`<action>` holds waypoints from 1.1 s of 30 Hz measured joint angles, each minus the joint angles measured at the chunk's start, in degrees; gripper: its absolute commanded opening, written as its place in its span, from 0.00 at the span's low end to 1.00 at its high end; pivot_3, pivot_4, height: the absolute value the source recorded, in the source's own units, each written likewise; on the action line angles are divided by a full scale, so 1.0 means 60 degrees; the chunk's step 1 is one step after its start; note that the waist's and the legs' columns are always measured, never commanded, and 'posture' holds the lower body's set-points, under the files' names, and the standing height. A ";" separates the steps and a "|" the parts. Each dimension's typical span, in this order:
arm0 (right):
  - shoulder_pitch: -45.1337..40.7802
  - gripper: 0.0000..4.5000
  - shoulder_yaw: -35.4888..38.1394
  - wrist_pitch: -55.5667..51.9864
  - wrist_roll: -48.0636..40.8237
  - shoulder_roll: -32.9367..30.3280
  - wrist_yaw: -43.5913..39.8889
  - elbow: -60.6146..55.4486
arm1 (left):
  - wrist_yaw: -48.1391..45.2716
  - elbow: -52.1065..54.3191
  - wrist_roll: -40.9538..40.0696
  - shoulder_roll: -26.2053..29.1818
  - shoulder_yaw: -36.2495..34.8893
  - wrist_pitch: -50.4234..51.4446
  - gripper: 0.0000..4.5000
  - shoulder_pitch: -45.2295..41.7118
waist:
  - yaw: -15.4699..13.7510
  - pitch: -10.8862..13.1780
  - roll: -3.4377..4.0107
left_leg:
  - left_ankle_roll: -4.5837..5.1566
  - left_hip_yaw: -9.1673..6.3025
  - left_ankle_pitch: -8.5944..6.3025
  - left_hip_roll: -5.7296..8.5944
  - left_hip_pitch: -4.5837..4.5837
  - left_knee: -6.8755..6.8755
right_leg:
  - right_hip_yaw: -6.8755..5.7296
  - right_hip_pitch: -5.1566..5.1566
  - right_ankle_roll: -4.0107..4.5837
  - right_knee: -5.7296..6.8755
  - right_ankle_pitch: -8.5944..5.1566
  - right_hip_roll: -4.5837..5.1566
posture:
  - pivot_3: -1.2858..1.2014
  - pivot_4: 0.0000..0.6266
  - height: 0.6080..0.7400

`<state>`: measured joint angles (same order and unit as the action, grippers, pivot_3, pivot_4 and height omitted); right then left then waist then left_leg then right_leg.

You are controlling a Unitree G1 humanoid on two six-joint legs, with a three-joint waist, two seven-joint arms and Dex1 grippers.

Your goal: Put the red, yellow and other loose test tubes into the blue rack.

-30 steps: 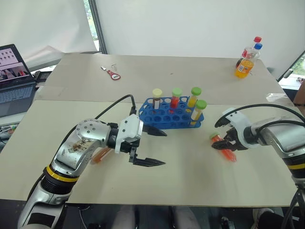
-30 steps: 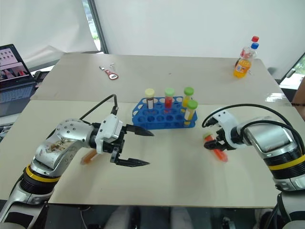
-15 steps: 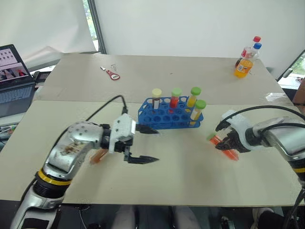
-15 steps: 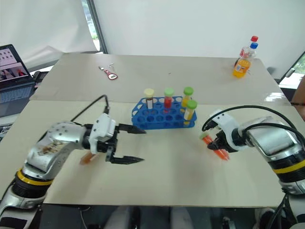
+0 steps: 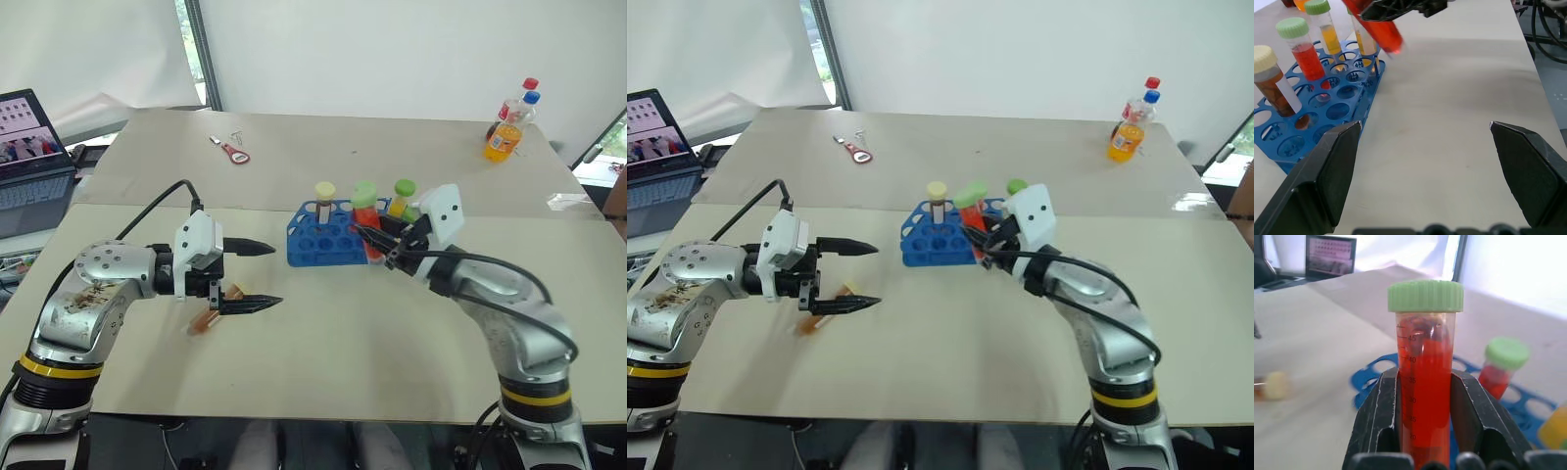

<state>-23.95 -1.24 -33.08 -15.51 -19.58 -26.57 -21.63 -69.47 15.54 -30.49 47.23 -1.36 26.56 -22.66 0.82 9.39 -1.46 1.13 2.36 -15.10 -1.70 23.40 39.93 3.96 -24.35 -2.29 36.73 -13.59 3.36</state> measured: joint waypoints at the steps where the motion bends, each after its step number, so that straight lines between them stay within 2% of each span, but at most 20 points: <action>1: -0.0009 0.22 -0.0057 0.0406 0.0196 0.0305 0.0215 0.0403 | 0.0004 0.0061 -0.0054 0.0000 0.0001 0.0028 1.00 -0.0001 | 0.0014 0.0000 0.0000 | -0.0004 0.0005 0.0002 -0.0001 -0.0002 -0.0008 | 0.0001 -0.0004 0.0005 0.0007 -0.0002 -0.0002 | 0.52 0.24 1.00; 7: -0.0302 0.22 -0.0176 0.2390 0.1069 0.1374 0.1113 0.2607 | 0.0366 0.0291 -0.0198 -0.0228 0.0038 0.0403 1.00 -0.0353 | 0.0046 0.0000 0.0001 | -0.0006 0.0012 0.0003 -0.0004 -0.0003 -0.0014 | 0.0002 -0.0008 0.0012 0.0009 -0.0004 -0.0007 | 0.52 0.24 1.00; 13: -0.0560 0.22 -0.0224 0.3535 0.1529 0.1986 0.1720 0.3682 | 0.0709 0.0453 -0.0197 -0.0431 0.0220 0.0654 1.00 -0.0367 | 0.0056 0.0000 0.0001 | -0.0006 0.0001 0.0003 -0.0005 -0.0005 -0.0015 | 0.0002 -0.0007 0.0012 0.0014 -0.0003 -0.0005 | 0.52 0.24 1.00; 20: -0.0618 0.22 -0.0339 0.4267 0.1894 0.2279 0.2045 0.4235 | 0.1729 0.0671 -0.0398 -0.0887 0.0302 0.1707 1.00 -0.1009 | 0.0068 0.0000 0.0001 | -0.0009 -0.0035 0.0005 -0.0003 -0.0010 -0.0015 | 0.0004 -0.0004 0.0012 0.0046 -0.0003 -0.0003 | 0.52 0.24 1.00; 25: -0.0377 0.22 -0.0195 0.5019 0.1933 0.2855 0.2631 0.4582 | 0.2512 0.0891 -0.0826 -0.1283 0.0243 0.2460 1.00 -0.1031 | 0.0148 0.0000 0.0001 | -0.0010 -0.0050 0.0005 -0.0004 -0.0012 -0.0021 | 0.0003 -0.0005 0.0013 0.0060 -0.0002 -0.0004 | 0.52 0.24 1.00; 32: -0.0186 0.22 -0.0114 0.5676 0.1979 0.3380 0.2913 0.4947 | 0.3186 0.1039 -0.0982 -0.1504 0.0156 0.2708 1.00 -0.1038 | 0.0246 0.0000 0.0001 | -0.0015 -0.0055 0.0008 -0.0001 -0.0017 -0.0022 | 0.0003 -0.0003 0.0013 0.0061 -0.0002 0.0002 | 0.52 0.24 1.00; 33: -0.0069 0.33 -0.0123 0.5793 0.1989 0.3427 0.2918 0.4947 | 0.3254 0.1040 -0.0982 -0.1511 0.0149 0.2707 1.00 -0.1037 | 0.0249 0.0000 0.0001 | -0.0016 -0.0058 0.0007 -0.0001 -0.0018 -0.0027 | 0.0002 -0.0003 0.0013 0.0062 -0.0002 0.0001 | 0.52 0.24 1.00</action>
<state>-24.36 -1.98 1.68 -3.58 0.98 -9.06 8.05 -49.95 21.78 -36.38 38.16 -0.46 42.81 -28.88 2.31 9.39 -1.46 1.04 2.02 -15.05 -1.71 23.29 39.77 3.98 -24.37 -2.22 37.10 -13.60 3.36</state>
